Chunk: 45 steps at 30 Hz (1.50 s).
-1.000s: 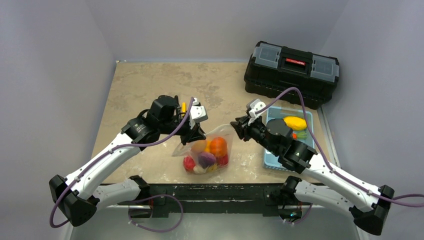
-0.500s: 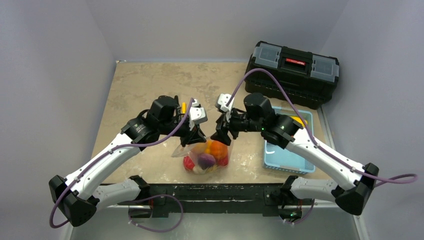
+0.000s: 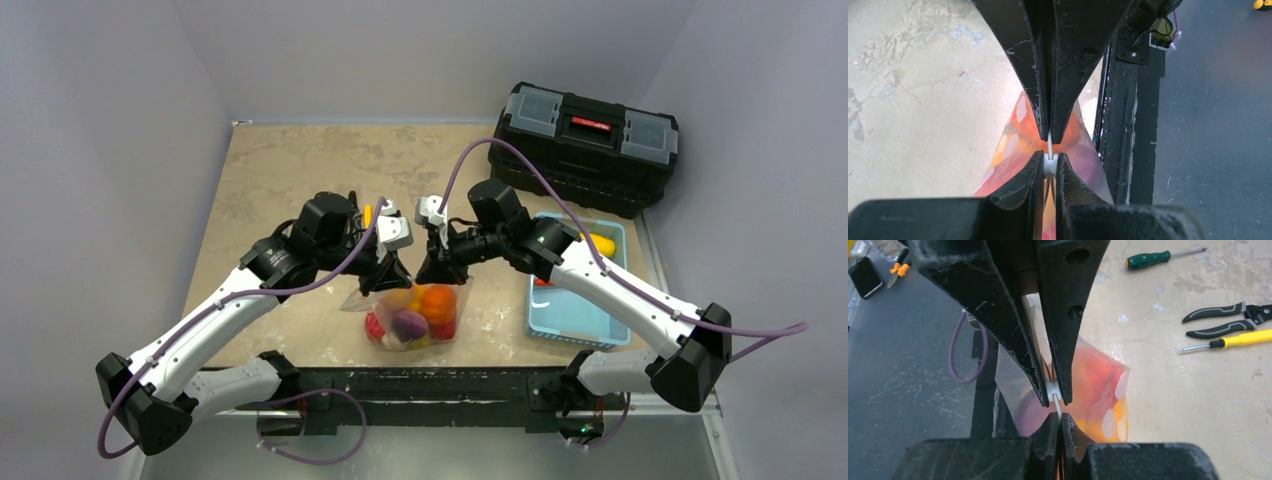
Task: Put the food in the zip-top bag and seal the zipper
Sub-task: Zip the zipper food storage bag at the center of the board.
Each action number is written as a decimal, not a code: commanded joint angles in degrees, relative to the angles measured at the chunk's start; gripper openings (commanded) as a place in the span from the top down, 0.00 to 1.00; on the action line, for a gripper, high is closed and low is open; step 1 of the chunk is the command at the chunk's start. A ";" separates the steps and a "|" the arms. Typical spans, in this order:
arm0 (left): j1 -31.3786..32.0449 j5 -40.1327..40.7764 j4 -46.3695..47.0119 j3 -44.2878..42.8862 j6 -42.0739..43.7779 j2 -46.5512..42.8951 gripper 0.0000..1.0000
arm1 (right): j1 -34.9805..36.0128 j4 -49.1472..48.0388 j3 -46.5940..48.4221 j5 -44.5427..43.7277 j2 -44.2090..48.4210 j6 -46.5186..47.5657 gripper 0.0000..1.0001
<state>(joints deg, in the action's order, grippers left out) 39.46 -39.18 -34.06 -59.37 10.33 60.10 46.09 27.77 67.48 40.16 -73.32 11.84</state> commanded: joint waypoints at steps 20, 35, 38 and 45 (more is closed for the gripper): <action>0.23 6.45 1.83 -2.41 1.06 -2.25 1.00 | -0.12 -6.40 -11.70 -72.25 16.83 -14.47 1.00; 0.19 9.73 0.94 -1.80 2.84 -3.61 1.00 | -0.20 -2.82 -13.68 -82.28 18.67 -14.64 1.00; 0.26 11.21 1.45 -1.35 3.03 -4.14 1.00 | -0.20 -2.52 -13.61 -83.34 18.72 -14.65 1.00; 0.21 12.73 1.47 -1.27 3.24 -4.20 0.84 | -0.12 -3.63 -13.78 -73.49 19.78 -9.54 1.00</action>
<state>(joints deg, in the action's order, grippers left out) 39.57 -27.44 -30.15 -59.68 12.60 58.19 47.86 23.40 53.98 -32.60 -55.92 -3.01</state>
